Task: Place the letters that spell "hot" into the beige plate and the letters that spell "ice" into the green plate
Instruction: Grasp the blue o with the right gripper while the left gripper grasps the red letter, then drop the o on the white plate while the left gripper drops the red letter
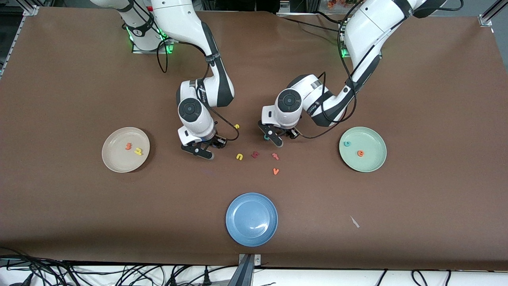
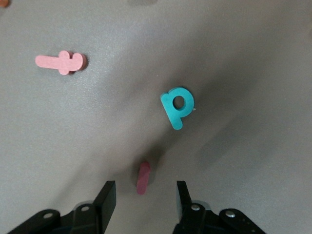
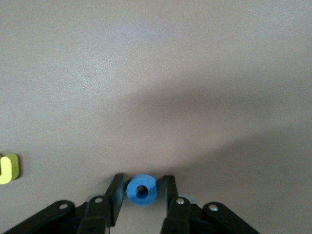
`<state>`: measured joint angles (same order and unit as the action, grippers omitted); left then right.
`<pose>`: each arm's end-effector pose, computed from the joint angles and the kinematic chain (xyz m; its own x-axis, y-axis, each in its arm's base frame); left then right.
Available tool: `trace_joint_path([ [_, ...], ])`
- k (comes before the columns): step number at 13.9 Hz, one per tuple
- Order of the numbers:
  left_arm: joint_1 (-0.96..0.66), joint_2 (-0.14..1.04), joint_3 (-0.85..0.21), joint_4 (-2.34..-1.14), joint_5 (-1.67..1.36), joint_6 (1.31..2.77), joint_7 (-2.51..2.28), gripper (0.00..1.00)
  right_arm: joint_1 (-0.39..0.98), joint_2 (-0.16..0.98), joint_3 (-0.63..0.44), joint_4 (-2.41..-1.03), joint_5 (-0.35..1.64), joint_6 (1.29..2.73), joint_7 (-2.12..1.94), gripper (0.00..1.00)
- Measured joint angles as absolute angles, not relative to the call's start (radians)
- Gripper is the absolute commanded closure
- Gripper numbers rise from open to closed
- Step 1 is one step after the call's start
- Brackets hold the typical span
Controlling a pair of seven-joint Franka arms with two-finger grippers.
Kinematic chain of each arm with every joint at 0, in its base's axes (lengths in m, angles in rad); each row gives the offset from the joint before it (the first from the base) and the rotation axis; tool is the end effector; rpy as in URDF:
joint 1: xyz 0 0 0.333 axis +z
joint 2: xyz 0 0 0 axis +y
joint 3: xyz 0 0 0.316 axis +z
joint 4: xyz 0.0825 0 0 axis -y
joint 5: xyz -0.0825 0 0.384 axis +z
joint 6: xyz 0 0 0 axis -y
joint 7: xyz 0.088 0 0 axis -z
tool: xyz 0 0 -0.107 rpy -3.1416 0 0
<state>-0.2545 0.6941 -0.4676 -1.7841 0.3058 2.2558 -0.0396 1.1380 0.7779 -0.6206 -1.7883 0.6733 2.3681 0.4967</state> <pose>0.4980 -0.4026 0.1874 0.6731 -0.7287 -0.1263 -0.7252 -0.6838 0.0803 0.5456 0.3520 0.1787 0.9436 -0.3308 -0.0133 -0.3311 -0.9429 -0.0359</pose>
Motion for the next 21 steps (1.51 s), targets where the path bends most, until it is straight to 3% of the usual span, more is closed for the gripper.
trace_joint_path([
  [4,-0.255,0.700,-0.468,-1.784,0.329,2.260,-0.034,0.47,1.137,0.781,-0.620,-1.781,0.684,2.369,0.496,0.68],
  [7,-0.255,0.707,-0.466,-1.784,0.362,2.260,-0.034,0.55,1.136,0.782,-0.620,-1.779,0.706,2.369,0.496,0.69],
  [10,-0.256,0.711,-0.466,-1.784,0.363,2.265,-0.033,0.72,1.135,0.782,-0.620,-1.779,0.708,2.369,0.495,0.78],
  [12,-0.257,0.721,-0.467,-1.785,0.363,2.285,-0.032,0.74,1.135,0.782,-0.620,-1.778,0.709,2.368,0.495,0.87],
  [14,-0.257,0.722,-0.466,-1.784,0.366,2.290,-0.032,0.97,1.135,0.782,-0.619,-1.777,0.709,2.368,0.492,0.92],
  [15,-0.257,0.722,-0.466,-1.784,0.367,2.290,-0.032,1.00,1.134,0.782,-0.619,-1.777,0.709,2.367,0.491,0.95],
  [18,-0.256,0.722,-0.465,-1.784,0.371,2.296,-0.032,1.00,1.130,0.782,-0.626,-1.771,0.709,2.329,0.451,0.95],
  [21,-0.252,0.721,-0.465,-1.778,0.371,2.296,-0.029,1.00,1.128,0.779,-0.719,-1.769,0.709,2.172,0.322,0.95],
])
